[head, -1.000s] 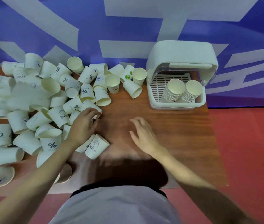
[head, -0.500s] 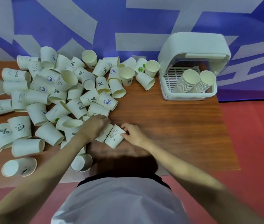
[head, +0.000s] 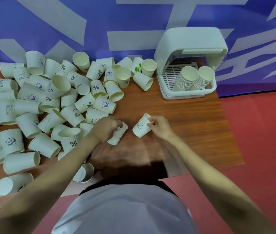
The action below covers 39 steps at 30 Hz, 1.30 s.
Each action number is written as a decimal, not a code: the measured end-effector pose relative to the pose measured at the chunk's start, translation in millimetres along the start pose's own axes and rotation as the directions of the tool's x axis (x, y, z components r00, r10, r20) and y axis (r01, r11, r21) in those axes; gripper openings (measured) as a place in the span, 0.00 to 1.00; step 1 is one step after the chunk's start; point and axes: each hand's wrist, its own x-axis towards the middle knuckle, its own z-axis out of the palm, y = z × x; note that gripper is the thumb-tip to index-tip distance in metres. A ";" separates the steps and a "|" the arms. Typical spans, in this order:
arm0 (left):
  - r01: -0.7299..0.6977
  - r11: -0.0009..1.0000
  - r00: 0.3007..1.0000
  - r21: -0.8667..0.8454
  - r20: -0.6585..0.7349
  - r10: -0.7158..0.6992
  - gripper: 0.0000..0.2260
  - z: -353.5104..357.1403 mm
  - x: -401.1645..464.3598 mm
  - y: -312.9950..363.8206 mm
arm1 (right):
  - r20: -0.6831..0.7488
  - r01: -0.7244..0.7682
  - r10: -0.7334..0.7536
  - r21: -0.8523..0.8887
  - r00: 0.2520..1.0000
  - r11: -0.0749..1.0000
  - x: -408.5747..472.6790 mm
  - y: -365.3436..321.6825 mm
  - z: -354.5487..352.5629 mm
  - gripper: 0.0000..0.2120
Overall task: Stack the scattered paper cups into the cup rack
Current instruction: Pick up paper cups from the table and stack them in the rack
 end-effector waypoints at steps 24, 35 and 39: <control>-0.189 0.981 0.734 0.047 -0.657 0.172 0.06 -93.3 224.5 173.4 | -0.707 0.243 -0.341 -0.240 0.619 0.940 66.9 63.3 -241.3 0.07; -0.129 0.991 0.756 0.041 -0.643 0.125 0.07 -67.1 239.4 171.8 | -0.518 0.166 -0.338 -0.350 0.786 0.922 98.2 96.5 -216.3 0.07; -0.125 0.990 0.780 0.064 -0.611 0.138 0.07 -63.0 248.7 170.6 | -0.478 0.142 -0.308 -0.352 0.822 0.925 103.0 99.9 -212.0 0.08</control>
